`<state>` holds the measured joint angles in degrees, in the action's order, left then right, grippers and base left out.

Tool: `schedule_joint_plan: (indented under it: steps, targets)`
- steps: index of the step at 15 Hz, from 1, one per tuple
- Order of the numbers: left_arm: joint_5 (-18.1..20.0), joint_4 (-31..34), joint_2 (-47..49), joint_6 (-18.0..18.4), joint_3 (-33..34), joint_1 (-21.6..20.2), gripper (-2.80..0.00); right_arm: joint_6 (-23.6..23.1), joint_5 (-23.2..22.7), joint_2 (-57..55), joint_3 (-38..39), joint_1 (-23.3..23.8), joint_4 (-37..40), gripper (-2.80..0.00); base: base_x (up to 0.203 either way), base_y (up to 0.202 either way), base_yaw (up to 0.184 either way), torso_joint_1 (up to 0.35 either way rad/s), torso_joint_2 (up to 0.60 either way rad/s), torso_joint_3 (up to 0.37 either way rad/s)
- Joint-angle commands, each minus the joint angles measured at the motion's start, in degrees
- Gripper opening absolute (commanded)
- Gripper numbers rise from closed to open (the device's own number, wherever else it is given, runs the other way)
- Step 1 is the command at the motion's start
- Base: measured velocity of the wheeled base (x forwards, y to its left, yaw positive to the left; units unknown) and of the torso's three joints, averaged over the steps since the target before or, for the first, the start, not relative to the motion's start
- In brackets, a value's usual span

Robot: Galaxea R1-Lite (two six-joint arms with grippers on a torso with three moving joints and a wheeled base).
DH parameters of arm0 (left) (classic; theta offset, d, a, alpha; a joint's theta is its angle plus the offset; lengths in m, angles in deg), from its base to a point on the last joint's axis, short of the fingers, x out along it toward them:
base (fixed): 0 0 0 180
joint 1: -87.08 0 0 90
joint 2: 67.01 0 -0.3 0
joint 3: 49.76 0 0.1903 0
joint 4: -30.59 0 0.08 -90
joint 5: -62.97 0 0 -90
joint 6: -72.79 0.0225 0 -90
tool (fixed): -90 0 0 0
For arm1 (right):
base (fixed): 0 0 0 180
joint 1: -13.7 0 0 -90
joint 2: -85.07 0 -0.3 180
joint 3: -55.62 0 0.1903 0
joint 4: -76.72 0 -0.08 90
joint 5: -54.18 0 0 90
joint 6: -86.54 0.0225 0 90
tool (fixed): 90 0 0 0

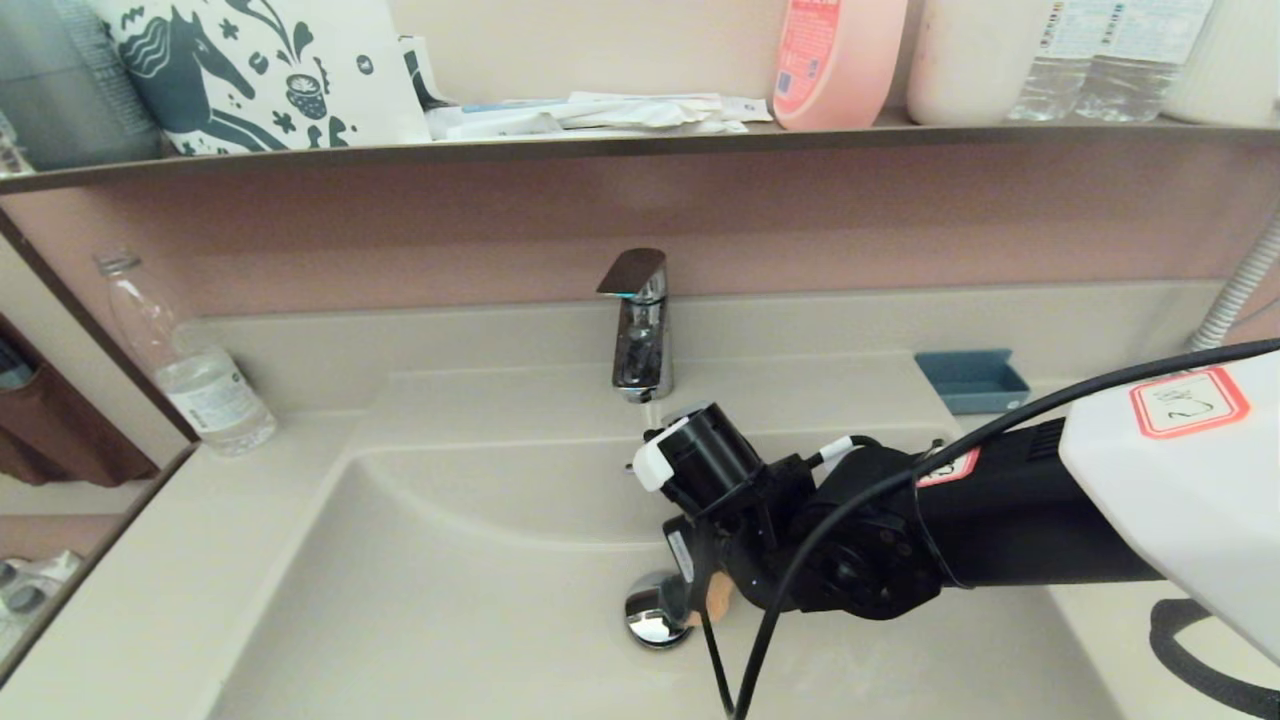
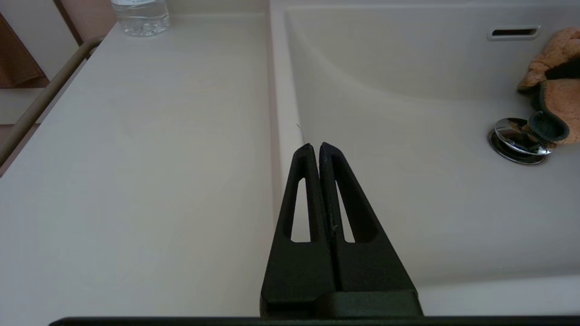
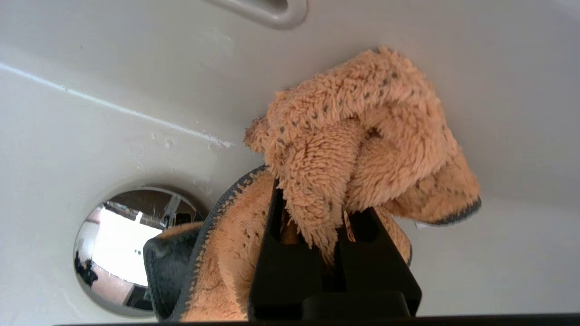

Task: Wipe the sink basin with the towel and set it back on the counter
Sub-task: Wipe the sink

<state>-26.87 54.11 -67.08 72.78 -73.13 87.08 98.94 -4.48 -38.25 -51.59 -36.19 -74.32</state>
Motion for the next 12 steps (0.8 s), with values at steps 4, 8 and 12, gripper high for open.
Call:
schedule_joint_plan:
  steps: [4,8,12]
  targets:
    - [0.0,0.0,0.1,-0.1,0.0,0.0,-2.80,0.0,0.2,0.4,-0.1,3.4,0.3,-2.80,0.000,0.000,0.000,0.000,0.00,0.000]
    - [0.0,0.0,0.1,-0.1,0.0,0.0,-2.80,0.1,0.2,3.2,0.7,6.5,0.5,-2.80,0.000,0.000,0.000,0.000,0.00,0.000]
    - [0.0,0.0,0.1,0.0,0.0,0.0,-2.80,0.0,0.1,7.1,3.9,10.8,0.4,-2.80,0.000,0.000,0.000,0.000,0.00,0.000]
